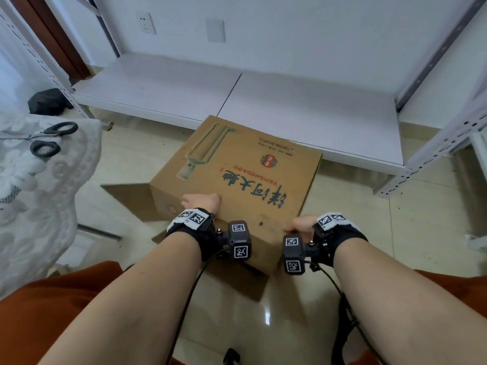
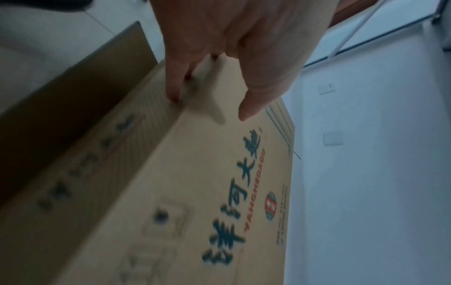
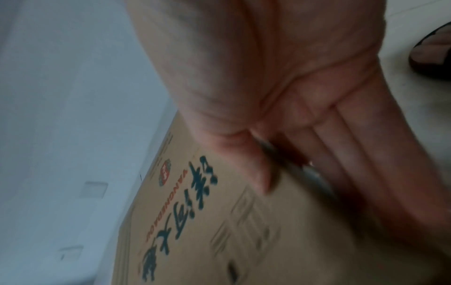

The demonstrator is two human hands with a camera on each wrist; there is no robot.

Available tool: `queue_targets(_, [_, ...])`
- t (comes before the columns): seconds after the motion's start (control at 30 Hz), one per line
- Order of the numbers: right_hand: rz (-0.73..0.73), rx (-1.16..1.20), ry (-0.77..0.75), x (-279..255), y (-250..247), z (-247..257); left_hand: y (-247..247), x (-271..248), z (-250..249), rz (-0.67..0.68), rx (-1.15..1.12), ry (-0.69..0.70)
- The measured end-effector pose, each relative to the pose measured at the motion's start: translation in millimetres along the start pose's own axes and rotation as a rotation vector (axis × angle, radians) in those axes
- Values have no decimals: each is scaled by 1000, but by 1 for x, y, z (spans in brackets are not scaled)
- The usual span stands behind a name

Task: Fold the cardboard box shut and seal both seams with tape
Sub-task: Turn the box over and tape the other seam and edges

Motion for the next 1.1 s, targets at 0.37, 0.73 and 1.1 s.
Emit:
queue_targets(0.37, [-532,-15,22,9,-70,12,3,-18,0,-117,271,-30])
queue_targets(0.73, [-609,340,-230,-18,-55,35,-15,-1,19,-195,-91,-173])
queue_targets(1.1, [-927,242,-628,-118,-39,124,-62,-7,34,72,-277,-80])
Point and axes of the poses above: each hand's wrist, its own x-axis towards the middle knuckle, its own y-axis out of the palm, z = x × y, the point moved 5 cm from there along x, towards the middle knuckle, and after that the axes turned 9 degrees about -x, right-handed, at the moved point
